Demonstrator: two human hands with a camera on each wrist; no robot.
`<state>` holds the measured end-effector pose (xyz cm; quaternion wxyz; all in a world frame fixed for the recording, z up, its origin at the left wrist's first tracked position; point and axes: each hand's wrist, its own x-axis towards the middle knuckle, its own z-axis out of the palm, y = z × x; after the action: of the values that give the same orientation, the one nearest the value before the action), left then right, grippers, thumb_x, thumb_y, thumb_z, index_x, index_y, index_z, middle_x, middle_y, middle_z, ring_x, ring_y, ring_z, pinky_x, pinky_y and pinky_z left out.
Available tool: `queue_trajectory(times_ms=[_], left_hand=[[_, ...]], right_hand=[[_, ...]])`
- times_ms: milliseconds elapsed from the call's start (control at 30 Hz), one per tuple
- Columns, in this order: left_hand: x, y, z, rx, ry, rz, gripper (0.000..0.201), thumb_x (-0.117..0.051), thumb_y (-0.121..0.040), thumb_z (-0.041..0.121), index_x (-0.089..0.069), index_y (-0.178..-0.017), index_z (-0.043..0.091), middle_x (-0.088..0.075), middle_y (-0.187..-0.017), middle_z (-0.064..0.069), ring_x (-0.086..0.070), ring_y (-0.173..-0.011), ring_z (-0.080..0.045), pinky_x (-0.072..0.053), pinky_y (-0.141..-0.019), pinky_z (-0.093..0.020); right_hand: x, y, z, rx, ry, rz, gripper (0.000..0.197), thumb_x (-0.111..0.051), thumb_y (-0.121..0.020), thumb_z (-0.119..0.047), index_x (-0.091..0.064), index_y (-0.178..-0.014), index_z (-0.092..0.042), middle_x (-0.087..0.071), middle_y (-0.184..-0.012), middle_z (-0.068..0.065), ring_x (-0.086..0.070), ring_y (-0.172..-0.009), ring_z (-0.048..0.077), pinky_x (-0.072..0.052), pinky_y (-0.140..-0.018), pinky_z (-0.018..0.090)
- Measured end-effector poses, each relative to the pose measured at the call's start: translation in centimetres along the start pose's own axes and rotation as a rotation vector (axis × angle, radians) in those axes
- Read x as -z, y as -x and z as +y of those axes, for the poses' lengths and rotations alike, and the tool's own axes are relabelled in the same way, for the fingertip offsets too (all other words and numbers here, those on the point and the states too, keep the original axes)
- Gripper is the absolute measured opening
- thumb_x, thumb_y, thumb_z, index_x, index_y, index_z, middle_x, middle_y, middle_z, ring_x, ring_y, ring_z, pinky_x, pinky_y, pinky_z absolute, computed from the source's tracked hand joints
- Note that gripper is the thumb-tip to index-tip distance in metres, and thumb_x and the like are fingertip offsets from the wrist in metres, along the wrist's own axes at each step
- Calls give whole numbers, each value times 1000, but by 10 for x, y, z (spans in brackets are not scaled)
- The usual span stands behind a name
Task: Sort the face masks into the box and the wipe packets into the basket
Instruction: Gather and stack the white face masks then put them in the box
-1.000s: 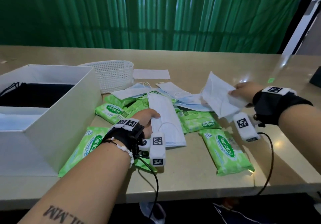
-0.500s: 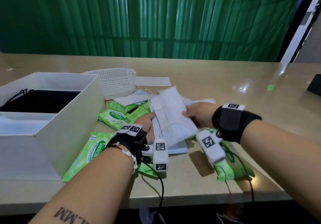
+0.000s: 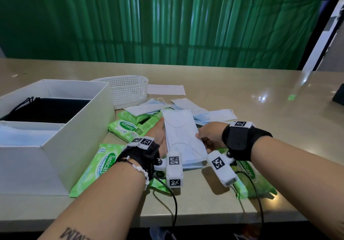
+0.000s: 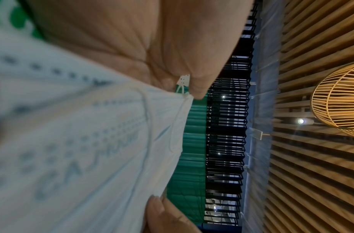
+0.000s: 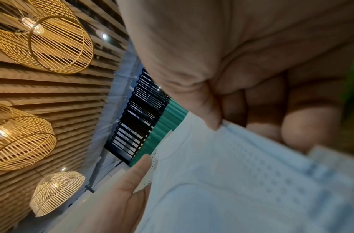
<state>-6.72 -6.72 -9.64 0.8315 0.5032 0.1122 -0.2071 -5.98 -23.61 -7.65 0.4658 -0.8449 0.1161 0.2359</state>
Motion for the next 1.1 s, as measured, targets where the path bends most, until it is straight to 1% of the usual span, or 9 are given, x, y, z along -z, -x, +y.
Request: queue_trajectory(times_ms=[133,267,367,500,600,700,867,1000,1100], left_hand=[[0,-1,-3,35,-119,87,38,-40,-100,25,-57,-117,-4,-61,-120,-25,-59,-110,-34,-49,-80,-46],[4,-7,-5,-3,-275,152,31,-46,-98,12,-54,-120,-8,-60,-120,-23,-59,-107,-34,-47,-93,-46],[3,-6,-4,-30,-348,170,32,-46,-98,10,-52,-124,-9,-57,-125,-22,-58,-101,-29,-45,-90,-38],[1,-1,-4,-29,-321,154,32,-45,-98,8,-51,-125,-10,-56,-126,-25,-55,-93,-29,-46,-74,-37],[2,2,-4,3,-224,136,34,-42,-100,13,-51,-123,-9,-60,-117,-25,-60,-96,-33,-47,-60,-38],[-2,9,-1,-12,-129,153,31,-42,-99,15,-53,-120,-5,-62,-117,-22,-62,-95,-32,-49,-73,-43],[-19,25,22,-167,-34,57,27,-40,-100,10,-49,-120,-4,-60,-116,-19,-60,-102,-33,-47,-87,-48],[-33,52,58,-295,-174,-12,18,-41,-98,8,-49,-114,6,-64,-97,-11,-63,-84,-27,-55,-73,-44],[-36,78,87,-328,-319,-39,9,-44,-97,14,-51,-97,9,-62,-83,-5,-62,-67,-18,-59,-59,-33]], right_hand=[[-4,1,4,-63,16,-9,22,-41,-98,-13,-51,-82,-3,-54,-66,10,-49,-55,22,-39,-59,33],[-8,6,4,-91,70,-18,26,-44,-97,-19,-55,-81,-3,-60,-56,11,-53,-47,21,-40,-54,30],[-8,9,0,-100,117,-8,20,-47,-97,-21,-52,-89,-3,-61,-59,10,-55,-44,21,-43,-50,27],[-5,10,-3,-49,178,-8,19,-55,-92,-23,-54,-89,-4,-63,-80,16,-57,-61,28,-48,-70,39],[-4,11,0,-15,158,-28,19,-59,-89,-24,-56,-89,-5,-62,-84,15,-58,-67,28,-52,-71,38],[-5,15,1,28,178,-31,21,-59,-90,-28,-56,-93,-7,-59,-87,13,-56,-70,27,-47,-62,30],[7,21,-9,232,100,64,24,-56,-90,-25,-60,-98,-3,-62,-87,17,-58,-76,29,-43,-67,35],[19,28,-27,414,58,213,17,-58,-84,-29,-63,-84,-13,-64,-89,14,-56,-81,24,-39,-73,35],[22,36,-46,505,75,278,46,-53,-77,-41,-56,-96,1,-60,-91,29,-49,-75,22,-36,-71,35]])
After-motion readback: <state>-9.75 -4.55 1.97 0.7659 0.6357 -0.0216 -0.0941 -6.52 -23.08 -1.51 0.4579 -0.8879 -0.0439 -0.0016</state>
